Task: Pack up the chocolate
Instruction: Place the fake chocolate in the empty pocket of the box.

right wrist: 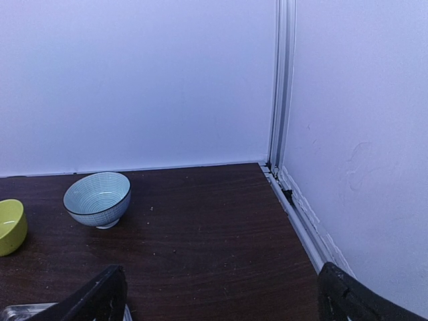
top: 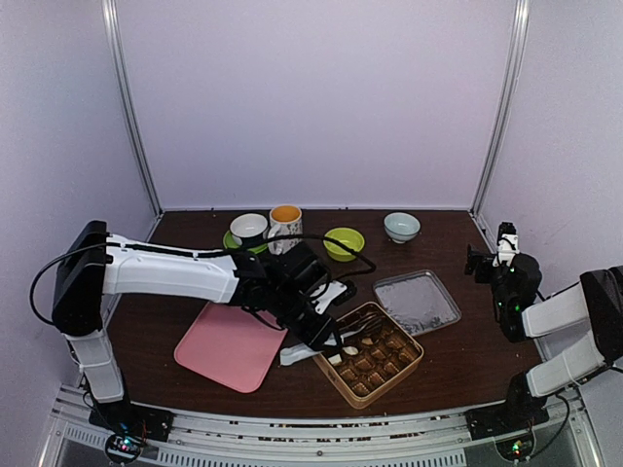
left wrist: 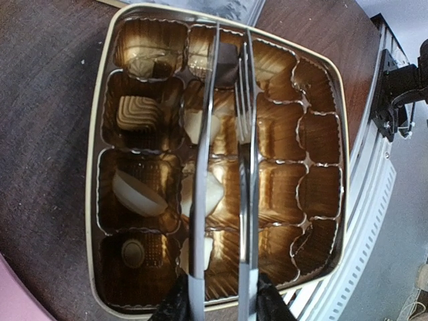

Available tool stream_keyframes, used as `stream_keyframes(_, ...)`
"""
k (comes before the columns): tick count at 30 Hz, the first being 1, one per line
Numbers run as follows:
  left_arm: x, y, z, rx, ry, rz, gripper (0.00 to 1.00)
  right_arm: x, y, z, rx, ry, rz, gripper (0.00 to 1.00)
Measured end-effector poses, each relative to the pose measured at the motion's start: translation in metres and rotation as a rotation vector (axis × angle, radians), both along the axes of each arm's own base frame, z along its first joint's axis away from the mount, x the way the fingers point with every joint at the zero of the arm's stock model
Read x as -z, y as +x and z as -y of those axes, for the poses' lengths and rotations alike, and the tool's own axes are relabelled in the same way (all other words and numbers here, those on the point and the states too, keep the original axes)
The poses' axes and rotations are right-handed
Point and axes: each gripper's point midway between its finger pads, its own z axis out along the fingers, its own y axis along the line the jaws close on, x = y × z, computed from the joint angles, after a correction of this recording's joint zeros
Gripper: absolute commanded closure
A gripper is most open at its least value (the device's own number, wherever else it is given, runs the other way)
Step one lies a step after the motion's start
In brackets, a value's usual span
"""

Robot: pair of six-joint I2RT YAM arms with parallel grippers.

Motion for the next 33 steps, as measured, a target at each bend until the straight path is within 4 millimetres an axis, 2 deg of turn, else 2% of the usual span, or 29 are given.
stream_keyframes(9, -0.002, 0.002, 0.007, 0.007, -0.011, 0.000, 0.70, 0.000, 0.000, 0.000, 0.000, 0.000, 0.000, 0.00)
stream_keyframes(14, -0.004, 0.004, 0.011, 0.009, -0.020, 0.006, 0.60, 0.000, 0.000, 0.000, 0.000, 0.000, 0.000, 0.00)
stream_keyframes(22, -0.005, 0.006, 0.011, 0.003, -0.018, 0.016, 0.50, 0.000, 0.000, 0.000, 0.000, 0.000, 0.000, 0.00)
stream_keyframes(29, -0.008, 0.012, 0.006, -0.024, 0.003, 0.049, 0.48, 0.000, 0.000, 0.000, 0.000, 0.000, 0.000, 0.00)
stream_keyframes(33, -0.024, 0.014, -0.007, -0.051, -0.001, 0.087, 0.47, 0.000, 0.000, 0.000, 0.000, 0.000, 0.000, 0.00)
